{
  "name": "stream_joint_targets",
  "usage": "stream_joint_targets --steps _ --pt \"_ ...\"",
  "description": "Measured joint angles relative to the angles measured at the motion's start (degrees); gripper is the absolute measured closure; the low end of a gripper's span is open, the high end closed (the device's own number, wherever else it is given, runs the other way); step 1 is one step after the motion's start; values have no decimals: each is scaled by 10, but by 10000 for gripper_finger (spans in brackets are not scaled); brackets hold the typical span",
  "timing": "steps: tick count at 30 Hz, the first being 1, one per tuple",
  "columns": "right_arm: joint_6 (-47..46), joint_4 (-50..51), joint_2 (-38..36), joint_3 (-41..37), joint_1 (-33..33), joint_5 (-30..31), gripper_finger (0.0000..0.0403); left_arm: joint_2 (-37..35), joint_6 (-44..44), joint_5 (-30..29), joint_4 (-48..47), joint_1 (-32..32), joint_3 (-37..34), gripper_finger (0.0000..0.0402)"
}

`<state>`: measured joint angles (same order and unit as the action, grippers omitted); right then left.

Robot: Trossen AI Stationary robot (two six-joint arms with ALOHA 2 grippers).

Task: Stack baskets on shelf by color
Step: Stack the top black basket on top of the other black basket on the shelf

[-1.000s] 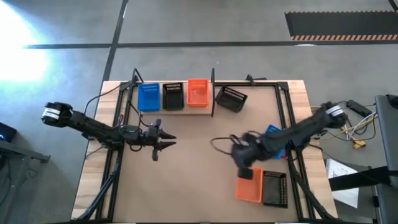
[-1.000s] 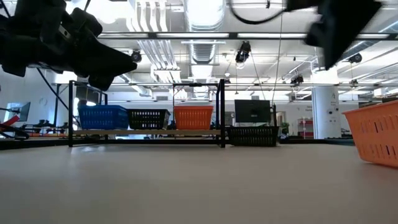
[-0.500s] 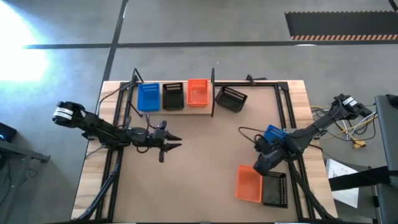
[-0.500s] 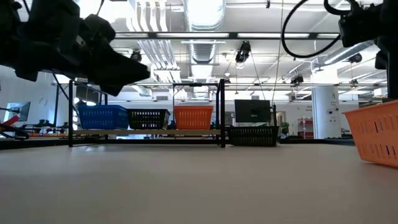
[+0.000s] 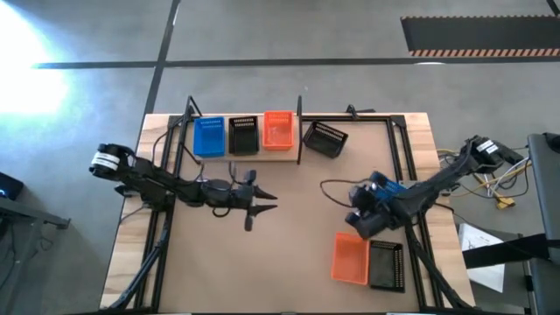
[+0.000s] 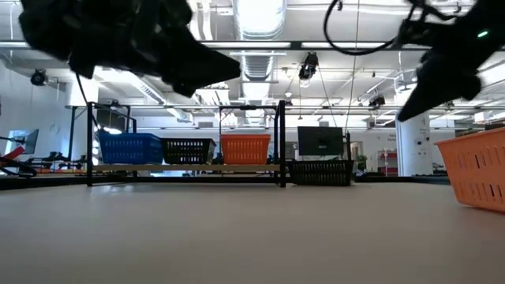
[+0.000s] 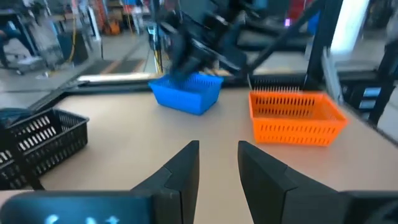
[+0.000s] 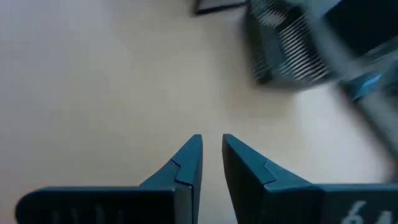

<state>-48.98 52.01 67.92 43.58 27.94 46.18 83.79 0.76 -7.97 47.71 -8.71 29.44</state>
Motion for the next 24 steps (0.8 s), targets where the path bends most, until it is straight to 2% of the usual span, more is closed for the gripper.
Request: stream_joint_targets --steps 3,6,7,10,11,13,16,18,21,24 --pt "134 -7 -9 0 -84 6 330 -3 12 0 -115 0 55 308" --pt "287 -38 -22 -4 -202 -50 305 -10 16 -4 -229 1 103 308" --pt "350 -81 -28 -9 -246 -83 297 -11 17 -9 -253 1 117 308" --pt "558 -215 -33 -24 -369 -249 275 -12 17 -21 -298 1 137 308" --pt "600 -248 -27 -25 -406 -286 270 -12 17 -22 -299 1 138 308" --pt "667 -292 -13 -22 -466 -320 265 -12 16 -22 -297 1 137 308" --pt "718 -303 11 -6 -525 -340 263 -14 12 -22 -301 1 128 308" --pt "729 -300 29 5 -546 -381 263 -14 12 -23 -300 1 122 308" --pt "734 -294 59 15 -558 -409 264 -14 11 -24 -299 1 119 308" --pt "698 -299 96 32 -557 -421 265 -14 6 -24 -298 1 116 308"
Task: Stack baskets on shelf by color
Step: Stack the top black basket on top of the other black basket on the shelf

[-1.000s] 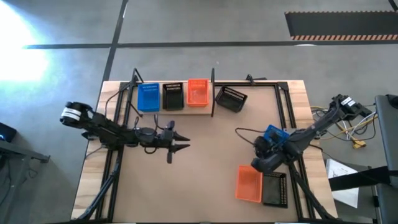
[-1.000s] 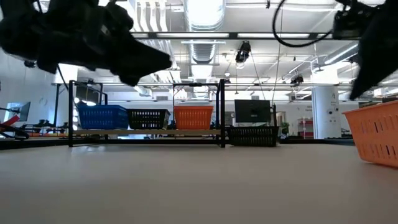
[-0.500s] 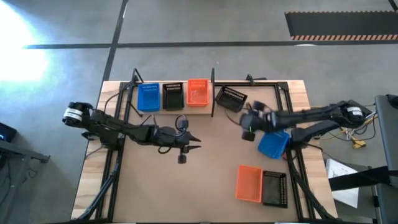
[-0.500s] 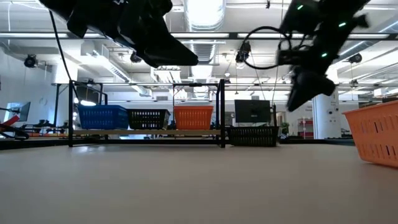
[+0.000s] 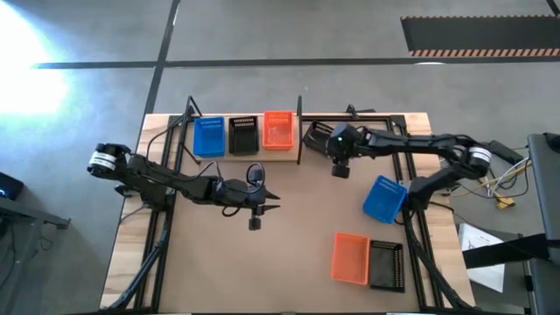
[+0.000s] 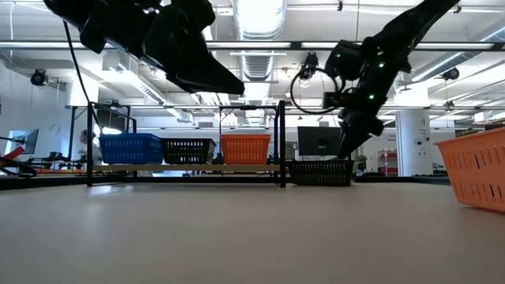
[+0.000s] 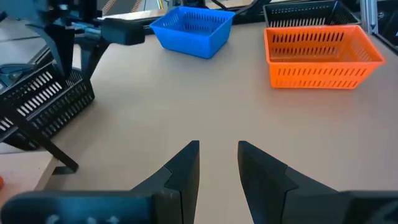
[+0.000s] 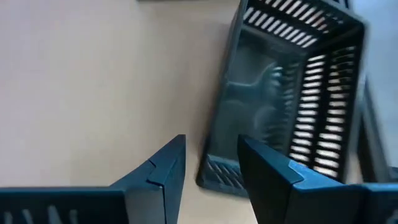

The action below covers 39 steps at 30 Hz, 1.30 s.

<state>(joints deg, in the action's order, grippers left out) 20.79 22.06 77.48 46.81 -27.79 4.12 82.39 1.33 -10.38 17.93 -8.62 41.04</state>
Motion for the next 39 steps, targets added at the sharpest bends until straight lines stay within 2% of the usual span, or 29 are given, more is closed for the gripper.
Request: stream_joint_targets --steps 4,9,12,15,18,21,27,30,33,36,39 --pt "-49 -1 57 36 0 15 266 0 -23 0 -1 0 -2 308" --pt "-62 7 130 85 0 34 279 0 -25 0 0 0 -4 308" --pt "-62 41 165 115 2 34 311 0 -25 0 0 0 -4 308" --pt "-68 87 176 136 7 34 372 0 -24 0 0 0 -4 308" --pt "-90 145 162 139 28 36 388 0 -24 0 0 0 -5 308" --pt "-120 192 116 117 74 35 393 0 -18 0 0 0 -5 308" --pt "-150 254 2 45 223 22 394 0 54 6 -1 -1 -2 308" --pt "-124 242 -38 13 303 -4 394 0 161 27 13 -1 6 308" --pt "-100 197 -57 -11 366 3 394 2 219 47 39 -2 9 308" --pt "-72 129 -56 -26 395 12 394 3 271 56 36 -2 18 308" --pt "-42 65 -38 -26 398 39 394 3 317 77 9 4 21 308"
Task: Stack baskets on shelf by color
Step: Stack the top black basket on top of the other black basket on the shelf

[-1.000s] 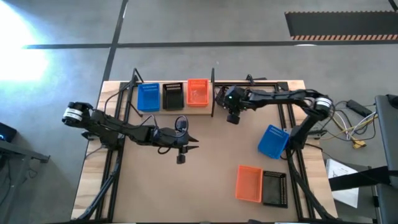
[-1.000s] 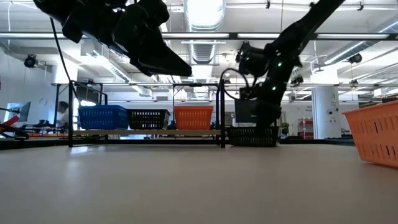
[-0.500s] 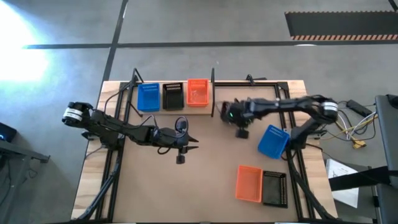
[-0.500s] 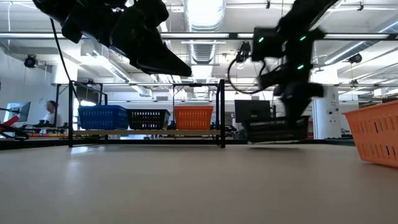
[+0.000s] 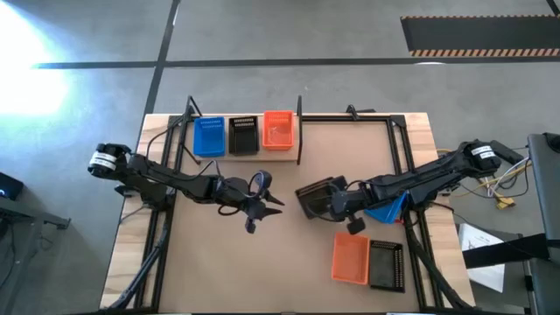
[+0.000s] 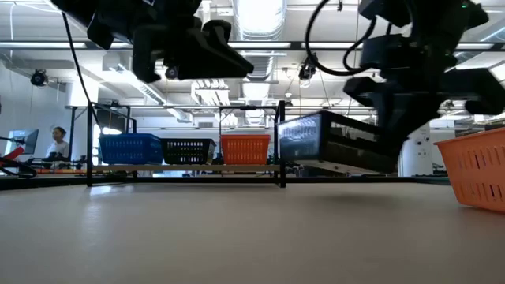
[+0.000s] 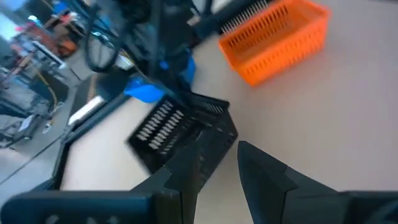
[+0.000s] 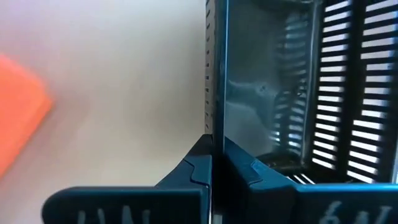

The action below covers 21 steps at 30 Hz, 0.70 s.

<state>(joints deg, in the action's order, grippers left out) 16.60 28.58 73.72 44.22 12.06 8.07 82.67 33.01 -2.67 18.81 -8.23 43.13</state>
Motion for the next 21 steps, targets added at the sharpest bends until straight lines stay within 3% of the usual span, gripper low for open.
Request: stream_joint_targets --steps 9,21 --pt "100 -109 81 11 -12 10 394 16 38 67 -35 19 5 300" --pt "139 -110 199 106 -21 8 394 124 18 68 -101 26 53 185"
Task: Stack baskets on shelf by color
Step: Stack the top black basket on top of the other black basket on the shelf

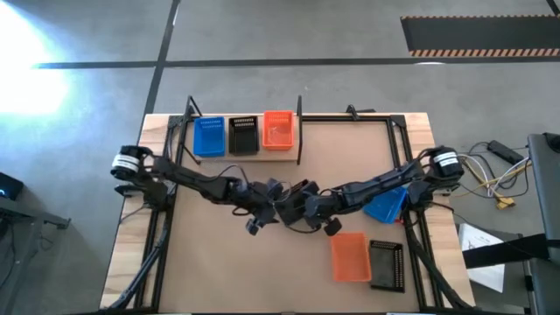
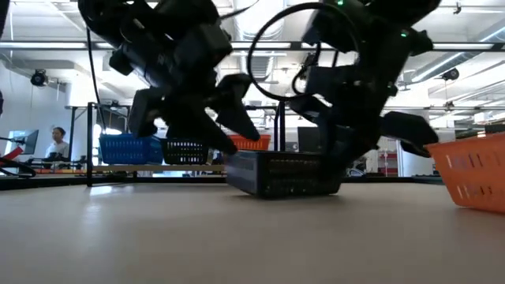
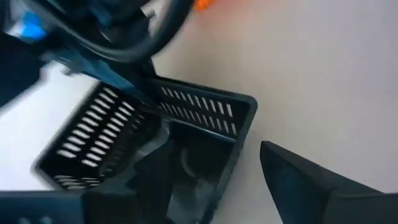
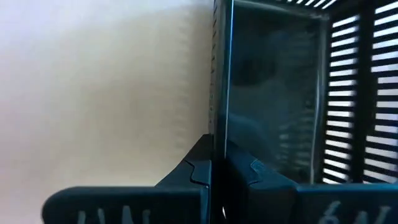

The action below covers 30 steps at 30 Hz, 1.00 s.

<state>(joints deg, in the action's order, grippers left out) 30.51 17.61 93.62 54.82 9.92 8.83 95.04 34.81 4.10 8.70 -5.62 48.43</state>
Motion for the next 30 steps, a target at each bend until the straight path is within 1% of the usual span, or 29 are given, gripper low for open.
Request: stream_joint_targets --steps 2,5,12,18,21,23,27,29,30 --pt "2 6 7 15 -2 0 394 6 0 0 -26 0 11 184" --pt "2 12 12 29 -2 0 394 10 -1 0 -54 4 19 199" --pt "2 14 1 33 -2 0 394 10 -5 -1 -95 22 17 273" --pt "1 15 -5 40 -2 2 394 13 -3 -1 -97 25 14 333" --pt "-12 16 -6 48 -2 4 392 11 1 1 -106 24 15 372" --pt "-27 16 -6 55 -2 5 385 8 2 2 -119 21 18 392" --pt "-36 3 -6 68 -1 3 352 -2 -4 -1 -130 15 21 399" --pt "-37 -34 -6 70 -1 -8 328 -7 -19 -6 -129 12 22 401" --pt "-37 -55 -7 69 -1 -24 316 -11 -28 -9 -135 10 22 401"
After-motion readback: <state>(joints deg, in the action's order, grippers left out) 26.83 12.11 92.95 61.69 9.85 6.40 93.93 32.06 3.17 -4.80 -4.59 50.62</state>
